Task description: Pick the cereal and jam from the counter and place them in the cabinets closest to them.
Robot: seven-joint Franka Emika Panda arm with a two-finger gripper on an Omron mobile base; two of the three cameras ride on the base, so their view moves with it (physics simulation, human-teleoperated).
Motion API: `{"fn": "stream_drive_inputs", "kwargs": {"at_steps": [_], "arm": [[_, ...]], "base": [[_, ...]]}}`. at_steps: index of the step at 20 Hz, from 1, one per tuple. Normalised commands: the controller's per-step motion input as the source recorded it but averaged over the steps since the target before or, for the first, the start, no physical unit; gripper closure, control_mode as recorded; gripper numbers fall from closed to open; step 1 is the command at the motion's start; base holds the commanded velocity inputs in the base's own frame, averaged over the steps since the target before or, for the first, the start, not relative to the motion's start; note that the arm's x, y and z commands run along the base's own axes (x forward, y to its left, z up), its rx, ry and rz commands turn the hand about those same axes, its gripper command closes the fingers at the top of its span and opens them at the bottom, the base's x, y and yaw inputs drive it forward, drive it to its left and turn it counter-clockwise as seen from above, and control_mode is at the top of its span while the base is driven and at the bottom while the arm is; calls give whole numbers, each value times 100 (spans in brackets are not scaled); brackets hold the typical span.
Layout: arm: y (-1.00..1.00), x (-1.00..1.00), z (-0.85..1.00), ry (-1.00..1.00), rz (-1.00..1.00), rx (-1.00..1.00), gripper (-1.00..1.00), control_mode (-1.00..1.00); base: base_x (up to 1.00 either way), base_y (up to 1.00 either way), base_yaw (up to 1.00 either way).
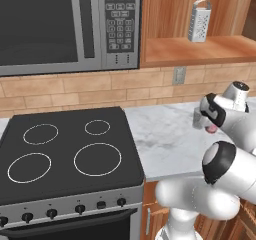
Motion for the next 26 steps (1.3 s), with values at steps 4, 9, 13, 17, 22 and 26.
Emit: {"fn": "stream_drive_inputs", "kwargs": {"at_steps": [4, 9, 13, 17, 22, 26], "arm": [[0, -25, 41, -2, -3, 0, 100, -100], [1, -26, 40, -6, -1, 0, 100, -100], [6, -22, 41, -10, 0, 0, 100, -100], [12, -13, 46, -9, 0, 0, 100, -100], [15, -7, 49, -7, 0, 0, 100, -100], [16, -1, 49, -4, 0, 0, 100, -100]], "base": [[0, 0, 0], [0, 0, 0], [0, 0, 0], [0, 0, 0], [0, 0, 0], [0, 0, 0]]}}
